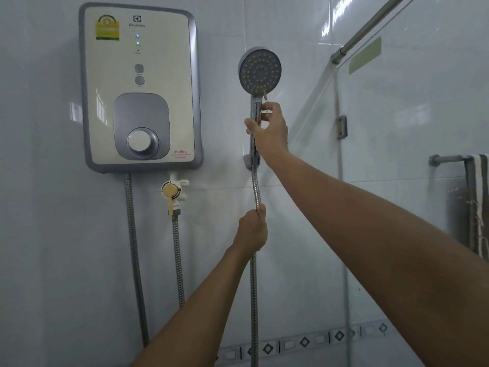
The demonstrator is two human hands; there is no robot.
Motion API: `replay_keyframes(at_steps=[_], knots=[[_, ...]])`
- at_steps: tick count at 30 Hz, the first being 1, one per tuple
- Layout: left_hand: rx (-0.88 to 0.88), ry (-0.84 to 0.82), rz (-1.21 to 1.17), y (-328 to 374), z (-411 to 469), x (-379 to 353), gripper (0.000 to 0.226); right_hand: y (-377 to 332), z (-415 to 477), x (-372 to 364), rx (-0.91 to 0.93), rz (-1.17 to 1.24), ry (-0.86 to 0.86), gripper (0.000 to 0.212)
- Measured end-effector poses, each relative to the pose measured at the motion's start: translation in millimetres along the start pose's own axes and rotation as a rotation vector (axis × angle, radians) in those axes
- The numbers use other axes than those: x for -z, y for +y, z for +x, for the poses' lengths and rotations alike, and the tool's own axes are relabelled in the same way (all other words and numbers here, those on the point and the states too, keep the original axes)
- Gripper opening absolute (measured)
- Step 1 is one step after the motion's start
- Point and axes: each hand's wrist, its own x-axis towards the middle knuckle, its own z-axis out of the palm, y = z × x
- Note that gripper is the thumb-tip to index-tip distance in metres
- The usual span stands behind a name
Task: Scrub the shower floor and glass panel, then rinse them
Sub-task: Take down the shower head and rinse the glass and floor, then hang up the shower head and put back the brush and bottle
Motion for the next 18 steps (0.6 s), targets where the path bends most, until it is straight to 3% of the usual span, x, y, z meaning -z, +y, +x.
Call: replay_keyframes(at_steps=[7, 11, 14, 18], knots=[[-0.025, -0.083, 0.086, -13.6, -12.7, 18.6, 0.047, -6.3, -37.1, 0.7, -0.053, 0.081, 0.002, 0.040], [-0.203, -0.001, 0.254, -33.5, -49.3, 38.3, 0.057, -2.9, -89.0, 5.1, 0.008, 0.156, 0.012, 0.044], [-0.312, 0.005, 0.300, -84.9, -111.4, 49.8, 0.051, 20.9, -163.5, 12.3, -0.045, 0.146, -0.093, 0.038], [-0.266, -0.028, 0.267, -172.5, -197.9, 58.0, 0.041, 69.3, -280.0, 21.8, -0.145, 0.164, -0.234, 0.024]])
